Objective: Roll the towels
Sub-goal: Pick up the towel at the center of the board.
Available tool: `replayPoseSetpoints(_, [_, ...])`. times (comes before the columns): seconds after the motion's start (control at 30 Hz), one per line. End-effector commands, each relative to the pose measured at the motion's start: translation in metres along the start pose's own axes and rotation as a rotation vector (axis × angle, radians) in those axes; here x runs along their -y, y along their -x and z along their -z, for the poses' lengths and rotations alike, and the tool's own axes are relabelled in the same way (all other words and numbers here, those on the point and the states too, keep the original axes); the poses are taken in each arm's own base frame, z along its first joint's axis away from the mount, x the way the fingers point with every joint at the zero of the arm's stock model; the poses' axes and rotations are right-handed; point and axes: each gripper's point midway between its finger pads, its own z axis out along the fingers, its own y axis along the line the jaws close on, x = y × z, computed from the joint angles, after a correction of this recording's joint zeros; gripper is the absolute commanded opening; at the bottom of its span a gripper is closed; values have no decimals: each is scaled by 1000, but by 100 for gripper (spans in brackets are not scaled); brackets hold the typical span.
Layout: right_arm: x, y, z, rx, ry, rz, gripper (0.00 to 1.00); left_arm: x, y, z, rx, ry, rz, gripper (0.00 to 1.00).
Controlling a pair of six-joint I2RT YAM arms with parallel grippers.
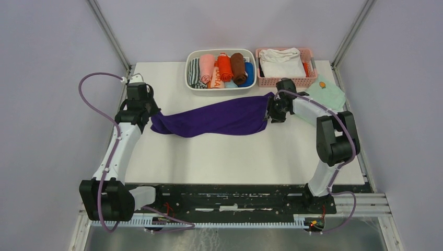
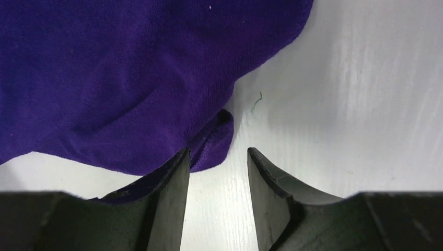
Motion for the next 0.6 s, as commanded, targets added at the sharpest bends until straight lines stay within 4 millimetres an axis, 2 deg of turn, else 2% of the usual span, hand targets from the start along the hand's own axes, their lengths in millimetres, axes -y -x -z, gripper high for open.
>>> replayPoseSetpoints(0.0, [-7,6,-13,25,27,-31,52,0,20,5,82,-1,-27,3])
replayPoseSetpoints(0.3, [10,1,-25,3,-51,-34,47,-3,19,4,79,11,-34,3])
replayPoseSetpoints(0.47, [39,-6,-7,11,-206,-9,40,-5,18,4,78,19,-37,3])
replayPoseSetpoints(0.57, [51,-9,2,12,-260,12,31,-5,18,4,76,19,-38,3])
